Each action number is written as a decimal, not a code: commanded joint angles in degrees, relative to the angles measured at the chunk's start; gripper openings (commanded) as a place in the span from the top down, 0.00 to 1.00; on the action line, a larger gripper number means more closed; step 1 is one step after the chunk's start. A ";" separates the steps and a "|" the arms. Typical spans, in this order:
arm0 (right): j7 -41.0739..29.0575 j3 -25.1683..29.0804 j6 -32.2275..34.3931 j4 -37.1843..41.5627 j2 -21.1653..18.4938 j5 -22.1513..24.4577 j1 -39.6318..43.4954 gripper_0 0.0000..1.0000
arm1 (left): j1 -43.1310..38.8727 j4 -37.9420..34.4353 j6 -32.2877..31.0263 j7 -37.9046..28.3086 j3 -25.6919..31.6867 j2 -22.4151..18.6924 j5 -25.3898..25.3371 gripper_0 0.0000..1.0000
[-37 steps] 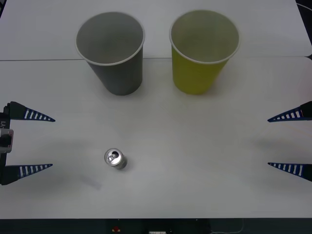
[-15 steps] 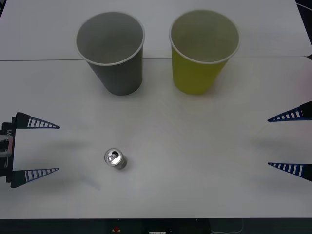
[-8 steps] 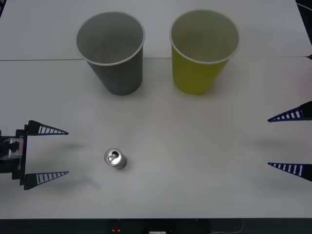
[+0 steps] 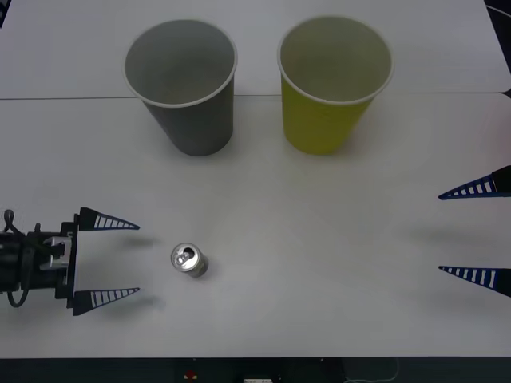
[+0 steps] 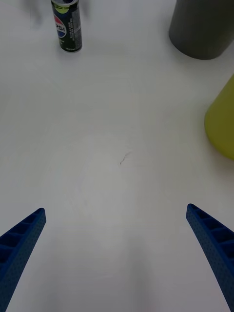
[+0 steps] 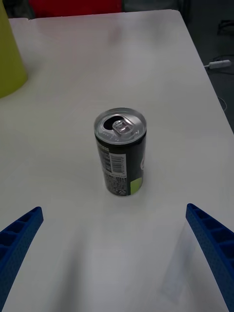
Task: Put the can into the green bin and the plastic bottle into the gray bin
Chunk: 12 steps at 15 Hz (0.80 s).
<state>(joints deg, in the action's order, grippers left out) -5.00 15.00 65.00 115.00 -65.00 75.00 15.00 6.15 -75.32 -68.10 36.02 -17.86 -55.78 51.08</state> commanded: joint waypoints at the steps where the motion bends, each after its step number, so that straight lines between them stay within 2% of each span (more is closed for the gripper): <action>1: 0.00 0.00 0.00 0.00 0.00 0.00 0.00 0.00 | 2.20 3.42 0.07 4.14 -1.92 1.82 -1.34 0.00; 7: 0.00 0.00 0.00 0.00 0.00 0.00 0.00 0.00 | 6.77 9.84 0.25 4.58 -7.28 7.71 -1.78 0.00; 12: 0.00 0.00 0.00 0.00 0.00 0.00 0.00 0.00 | 8.61 10.01 4.47 4.67 -10.09 11.40 -1.78 0.00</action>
<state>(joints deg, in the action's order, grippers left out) -5.00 15.00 65.00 115.00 -65.00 75.00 15.00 14.61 -65.27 -64.15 40.69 -27.82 -44.90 49.25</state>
